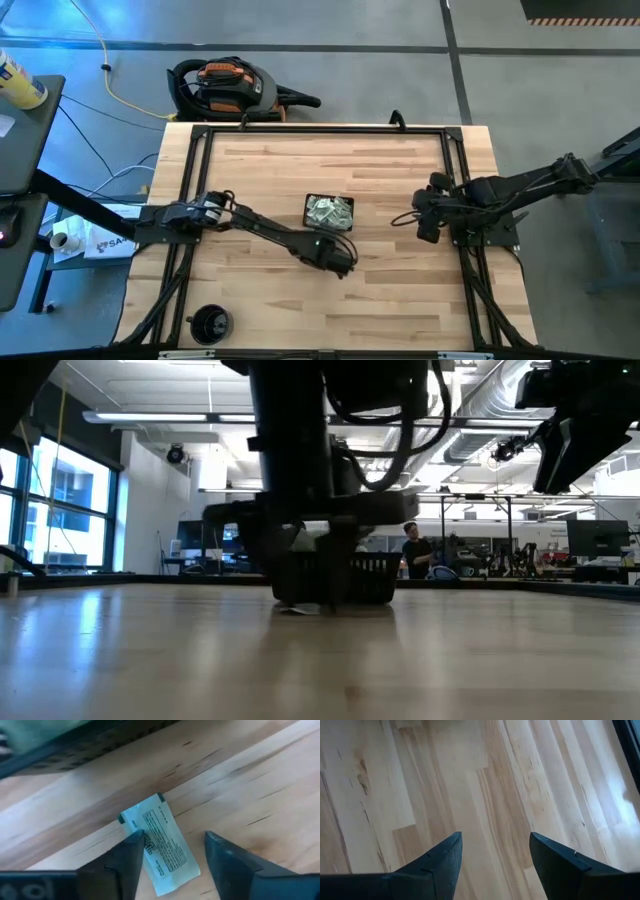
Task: Pick and place Stevia / Truvia into bins
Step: Put the green stevia packet into the black basket
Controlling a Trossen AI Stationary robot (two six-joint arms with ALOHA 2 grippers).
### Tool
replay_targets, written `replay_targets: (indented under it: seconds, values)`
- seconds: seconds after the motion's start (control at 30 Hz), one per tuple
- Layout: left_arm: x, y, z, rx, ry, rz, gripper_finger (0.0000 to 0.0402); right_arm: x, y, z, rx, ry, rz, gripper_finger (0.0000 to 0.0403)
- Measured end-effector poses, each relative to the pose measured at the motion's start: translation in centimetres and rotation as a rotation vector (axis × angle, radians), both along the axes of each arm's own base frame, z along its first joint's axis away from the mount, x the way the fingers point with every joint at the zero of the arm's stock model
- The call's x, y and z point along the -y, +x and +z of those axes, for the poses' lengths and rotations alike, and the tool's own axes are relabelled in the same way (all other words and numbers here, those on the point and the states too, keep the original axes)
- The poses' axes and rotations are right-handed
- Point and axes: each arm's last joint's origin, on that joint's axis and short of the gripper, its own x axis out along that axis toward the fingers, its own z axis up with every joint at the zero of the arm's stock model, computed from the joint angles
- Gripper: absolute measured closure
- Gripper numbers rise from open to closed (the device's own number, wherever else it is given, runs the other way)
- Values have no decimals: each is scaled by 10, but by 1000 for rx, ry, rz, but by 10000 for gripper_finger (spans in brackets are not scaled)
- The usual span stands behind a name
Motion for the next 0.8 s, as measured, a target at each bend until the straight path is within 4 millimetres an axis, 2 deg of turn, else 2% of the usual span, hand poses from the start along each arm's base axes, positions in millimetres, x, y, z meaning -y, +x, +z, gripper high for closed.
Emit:
replay_targets:
  seconds: [0.13, 0.37, 0.4, 0.5, 0.63, 0.7, 0.8]
  values:
    - [1, -9, 0, -92, 25, -25, 220, 0, 1, 0, 1, 0, 0, 180]
    - [6, -14, -2, -134, 29, -93, 369, 0, 1, 0, 6, 3, -3, 180]
    - [6, -14, 0, -135, 29, -104, 380, 0, 1, 0, 6, 3, -3, 180]
    - [9, -12, 9, -132, 26, -112, 375, 0, 1, 0, 9, 3, -3, 180]
    - [15, -7, 43, -160, 41, -132, 365, 0, 2, 1, 20, -17, -9, 180]
    - [17, 0, 76, -82, 87, -155, 378, 1, 1, 2, 31, -33, -15, 180]
    - [9, 5, 118, -11, 216, -189, 381, 2, -1, 5, 49, -67, -18, 181]
